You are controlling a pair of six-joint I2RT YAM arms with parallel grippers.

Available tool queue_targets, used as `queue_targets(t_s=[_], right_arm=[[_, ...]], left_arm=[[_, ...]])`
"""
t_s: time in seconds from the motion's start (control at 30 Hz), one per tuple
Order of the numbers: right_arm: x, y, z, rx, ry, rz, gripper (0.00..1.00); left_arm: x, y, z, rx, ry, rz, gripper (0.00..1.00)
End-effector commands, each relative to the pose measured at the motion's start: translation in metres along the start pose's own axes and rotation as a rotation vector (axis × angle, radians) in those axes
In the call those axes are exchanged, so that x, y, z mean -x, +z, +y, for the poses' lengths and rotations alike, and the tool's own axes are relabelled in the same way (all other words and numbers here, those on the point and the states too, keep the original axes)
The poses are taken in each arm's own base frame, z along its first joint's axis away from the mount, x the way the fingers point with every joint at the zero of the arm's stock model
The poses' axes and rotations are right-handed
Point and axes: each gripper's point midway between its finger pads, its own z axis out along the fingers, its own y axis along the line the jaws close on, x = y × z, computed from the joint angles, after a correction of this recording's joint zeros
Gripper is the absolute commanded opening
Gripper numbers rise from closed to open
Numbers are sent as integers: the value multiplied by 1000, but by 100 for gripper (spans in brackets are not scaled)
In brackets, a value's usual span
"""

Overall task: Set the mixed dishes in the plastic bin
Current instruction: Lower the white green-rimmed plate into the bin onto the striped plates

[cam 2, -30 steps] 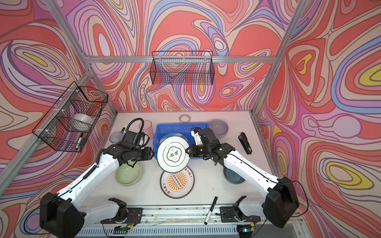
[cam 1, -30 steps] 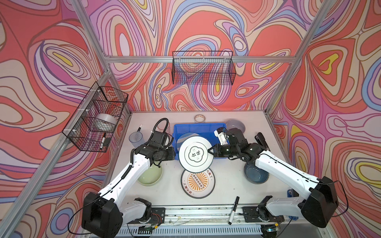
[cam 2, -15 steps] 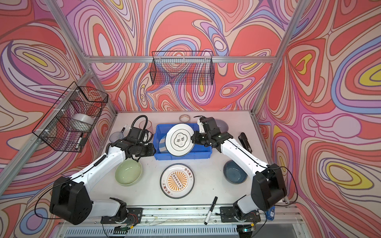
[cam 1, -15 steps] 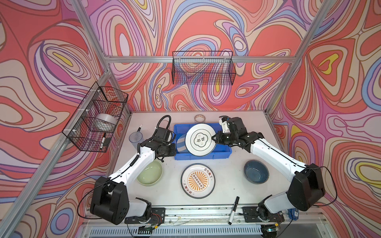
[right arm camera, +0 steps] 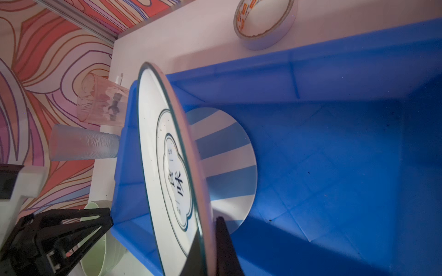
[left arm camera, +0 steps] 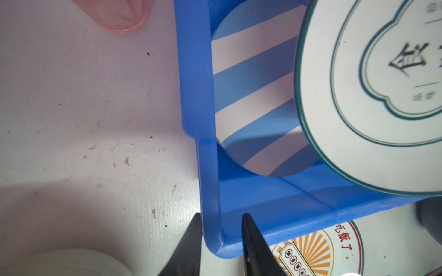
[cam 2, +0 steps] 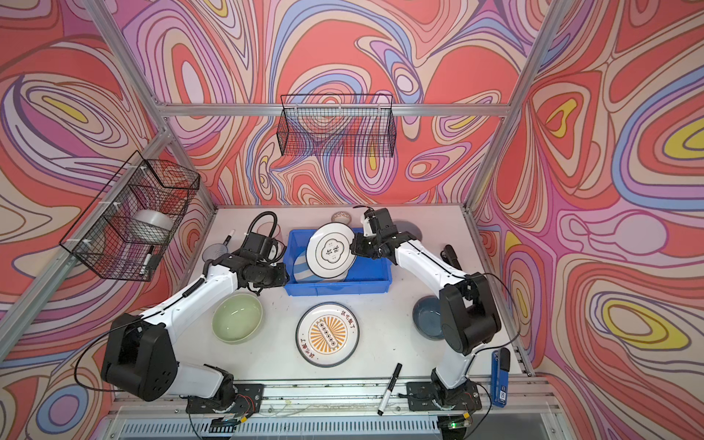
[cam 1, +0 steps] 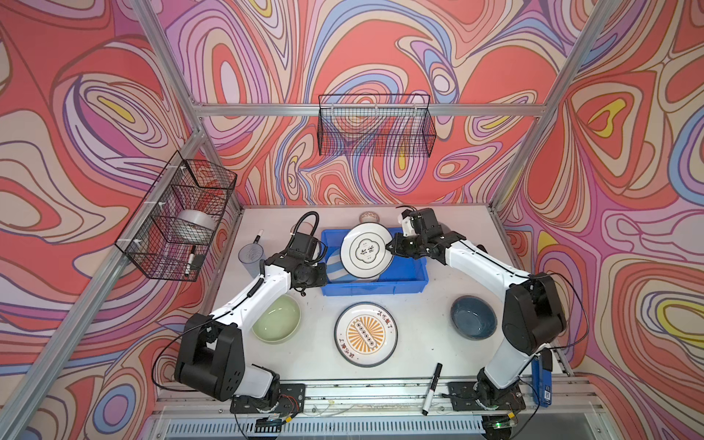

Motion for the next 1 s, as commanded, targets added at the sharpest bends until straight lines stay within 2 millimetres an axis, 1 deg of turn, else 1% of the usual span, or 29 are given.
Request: queue_targets(t_s=[0.0,0.17,0.3,0.4,0.5,0.6,0.7,0.83,0.9,0.97], right_arm=[[10,11,12,74,-23,-4,0],[3,29,9,97,-1,39,0],[-5,43,2,99,18,69,0],[-8,52,0,111,29,86,0],[-12,59,-2,120,43,102,0],[-16,65,-5,123,57,109,0],[-19,69,-5,139,75,117,0],[-23,76,-10,141,94,127,4],[-25,78,-11,141,102,131,9],[-26,80,-13,137,107,133,13]], left_arm=[[11,-1,-1,2,6,-13,32],[11,3,1,16,10,1,30],[10,7,1,18,7,8,29],[10,9,1,16,5,12,26],[9,11,1,15,3,21,23],[10,12,5,39,-8,17,22],[11,12,2,23,-11,19,21],[13,11,1,19,-12,18,20],[12,10,1,21,-13,18,20],[13,9,0,18,-13,16,20]])
